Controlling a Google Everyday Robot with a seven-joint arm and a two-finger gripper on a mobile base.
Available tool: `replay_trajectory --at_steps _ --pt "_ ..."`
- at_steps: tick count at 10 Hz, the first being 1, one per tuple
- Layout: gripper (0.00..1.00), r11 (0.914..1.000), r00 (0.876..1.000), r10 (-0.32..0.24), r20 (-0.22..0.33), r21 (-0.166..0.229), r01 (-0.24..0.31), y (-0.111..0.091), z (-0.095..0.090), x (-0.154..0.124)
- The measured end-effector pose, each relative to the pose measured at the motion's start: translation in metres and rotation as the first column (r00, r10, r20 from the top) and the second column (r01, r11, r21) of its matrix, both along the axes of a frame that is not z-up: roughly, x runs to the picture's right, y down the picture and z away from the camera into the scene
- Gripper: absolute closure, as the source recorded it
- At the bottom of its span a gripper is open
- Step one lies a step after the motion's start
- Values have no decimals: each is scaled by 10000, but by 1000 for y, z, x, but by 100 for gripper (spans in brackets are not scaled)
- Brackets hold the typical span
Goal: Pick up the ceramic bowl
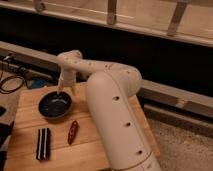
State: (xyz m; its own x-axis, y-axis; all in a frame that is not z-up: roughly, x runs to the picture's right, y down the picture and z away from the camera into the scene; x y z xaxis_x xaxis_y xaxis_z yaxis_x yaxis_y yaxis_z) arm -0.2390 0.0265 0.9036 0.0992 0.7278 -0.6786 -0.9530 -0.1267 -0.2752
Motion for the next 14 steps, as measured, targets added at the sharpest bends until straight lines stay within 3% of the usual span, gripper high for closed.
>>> replay_trajectory --at_steps 3,5,6,7,8,9,10,12,13,14 --pt "35 9914 9996 33 -295 -1310 -72 14 12 12" --pt "35 9704 9991 -134 -396 -2417 35 26 19 15" --pt "39 9684 9991 -247 -332 -2488 157 28 20 11" --pt "47 9738 9990 -336 -307 -2261 258 28 19 8" --pt "56 9854 9990 -257 -358 -1693 193 26 19 4" --pt "65 9915 9988 -153 -476 -1295 90 27 19 4" --pt "75 9929 9987 -76 -511 -1186 15 25 18 6" --pt "85 9783 9988 -425 -229 -2037 370 23 12 -1" --pt "85 9734 9983 -559 -153 -2234 511 20 9 -1" --pt "85 9758 9983 -580 -87 -2117 548 15 4 0"
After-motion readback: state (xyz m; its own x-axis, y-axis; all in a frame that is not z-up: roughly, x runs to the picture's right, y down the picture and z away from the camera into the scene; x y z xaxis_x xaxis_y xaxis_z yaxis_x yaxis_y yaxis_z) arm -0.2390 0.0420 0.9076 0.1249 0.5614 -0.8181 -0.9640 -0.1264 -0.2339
